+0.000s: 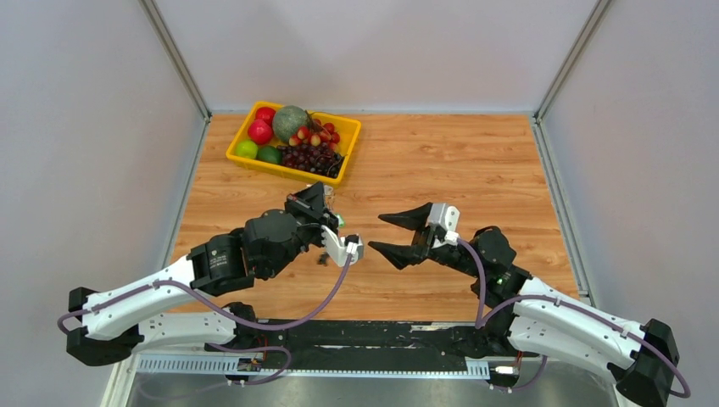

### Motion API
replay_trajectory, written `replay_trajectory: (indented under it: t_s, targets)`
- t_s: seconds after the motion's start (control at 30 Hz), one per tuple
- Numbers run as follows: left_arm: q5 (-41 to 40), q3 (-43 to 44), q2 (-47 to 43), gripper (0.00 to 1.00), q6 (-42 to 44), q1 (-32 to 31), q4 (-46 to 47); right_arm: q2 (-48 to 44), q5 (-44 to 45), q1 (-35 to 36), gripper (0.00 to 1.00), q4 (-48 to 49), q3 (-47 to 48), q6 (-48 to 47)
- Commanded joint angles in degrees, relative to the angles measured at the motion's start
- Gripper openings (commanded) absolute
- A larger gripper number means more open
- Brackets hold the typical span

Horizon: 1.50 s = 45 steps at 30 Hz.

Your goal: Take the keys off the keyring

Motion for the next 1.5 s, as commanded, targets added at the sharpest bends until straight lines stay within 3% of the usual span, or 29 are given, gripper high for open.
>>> replay_trajectory:
  t_s: [0.0,0.37,0.5,0.8,1.47]
  targets:
    - [0.96,0.09,-0.63,0.00,8.02,-0.44,6.19,0.41,1.81,0.24,0.63,3.45,0.55,-0.35]
    - [12.33,0.32,-3.26,0.00,11.93,-0.41,6.60,1.18,2.34,0.21,0.61,1.69,3.08,-1.67]
    - [16.04,0.54,-3.72,0.00,12.78,-0.36,5.52,3.57,-1.55,0.09,0.60,-3.18,7.00,-2.45]
    - [25.24,0.36,-5.50,0.00,12.24,-0.36,5.22,5.83,-8.67,0.09,0.59,0.95,8.95,-3.30]
    - [32.52,0.91,-5.71,0.00,9.31,-0.41,5.14,10.60,-12.81,0.07,0.55,4.26,12.38,-1.80]
